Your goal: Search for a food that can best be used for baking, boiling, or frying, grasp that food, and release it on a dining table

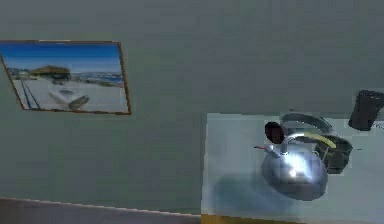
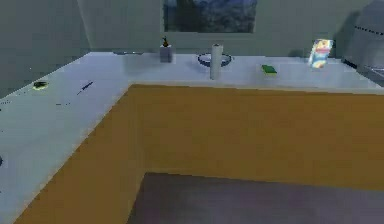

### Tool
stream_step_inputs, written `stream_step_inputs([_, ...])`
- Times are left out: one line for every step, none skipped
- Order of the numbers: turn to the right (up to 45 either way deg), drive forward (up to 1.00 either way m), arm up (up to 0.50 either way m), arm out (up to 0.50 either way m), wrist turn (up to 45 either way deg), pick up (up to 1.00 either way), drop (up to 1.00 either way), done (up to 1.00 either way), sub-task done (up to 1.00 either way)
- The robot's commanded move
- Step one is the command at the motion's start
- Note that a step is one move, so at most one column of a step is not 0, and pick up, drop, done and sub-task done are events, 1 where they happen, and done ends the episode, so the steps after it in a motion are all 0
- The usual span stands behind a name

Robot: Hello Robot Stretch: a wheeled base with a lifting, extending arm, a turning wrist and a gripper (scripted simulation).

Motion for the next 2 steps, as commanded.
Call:
stream_step_inputs([45.0, 0.00, 0.00, 0.00, 0.0, 0.00, 0.00, 0.00, 0.00])
stream_step_inputs([45.0, 0.00, 0.00, 0.00, 0.0, 0.00, 0.00, 0.00, 0.00])
